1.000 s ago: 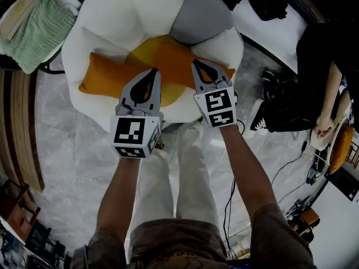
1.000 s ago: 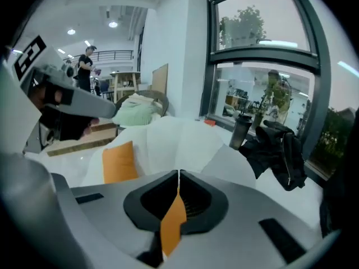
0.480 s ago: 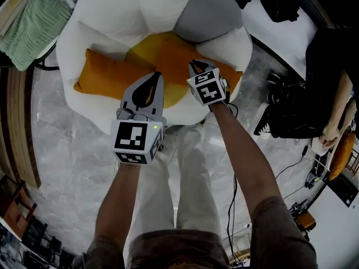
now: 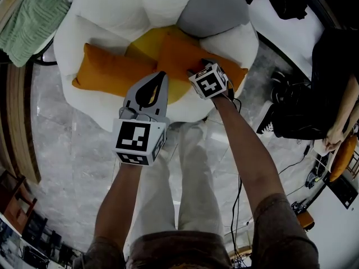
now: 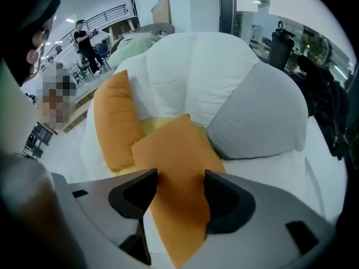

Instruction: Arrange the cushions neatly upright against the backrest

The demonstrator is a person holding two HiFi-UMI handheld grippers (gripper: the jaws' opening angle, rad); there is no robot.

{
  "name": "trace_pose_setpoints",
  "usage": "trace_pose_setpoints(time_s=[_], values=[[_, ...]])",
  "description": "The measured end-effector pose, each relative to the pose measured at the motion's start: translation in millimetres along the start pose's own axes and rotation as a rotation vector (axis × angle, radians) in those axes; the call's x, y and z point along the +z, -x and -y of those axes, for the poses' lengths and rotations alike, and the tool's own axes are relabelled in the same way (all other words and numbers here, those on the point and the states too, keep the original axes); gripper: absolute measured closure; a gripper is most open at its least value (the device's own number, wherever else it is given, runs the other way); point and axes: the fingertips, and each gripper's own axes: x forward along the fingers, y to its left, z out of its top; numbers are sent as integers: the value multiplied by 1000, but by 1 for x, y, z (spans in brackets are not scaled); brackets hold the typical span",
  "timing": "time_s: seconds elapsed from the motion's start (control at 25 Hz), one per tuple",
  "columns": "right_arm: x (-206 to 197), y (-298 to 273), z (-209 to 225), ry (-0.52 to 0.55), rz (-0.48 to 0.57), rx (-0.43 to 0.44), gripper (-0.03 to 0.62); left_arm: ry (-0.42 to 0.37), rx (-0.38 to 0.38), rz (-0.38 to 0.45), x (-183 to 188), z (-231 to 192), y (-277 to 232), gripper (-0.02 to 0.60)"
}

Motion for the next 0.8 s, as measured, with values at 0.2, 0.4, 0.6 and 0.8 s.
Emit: trace_pose_setpoints(time_s=[0.2,0.4,0.6,0.8], values=[[-1,-12,6,-10,5,-6,341,17,-1,-24,-15,0,-5,577],[0,-15,8,-25,5,-6,342,31,2,-54,-26,-2,-7,577],[-1,-14,9,-24,-14,-1,425,51,0,-60,-28,0,-11,577],[-3,-11,6,-57,-24,3,566,61,-2,-62,-27,0,-11,577]])
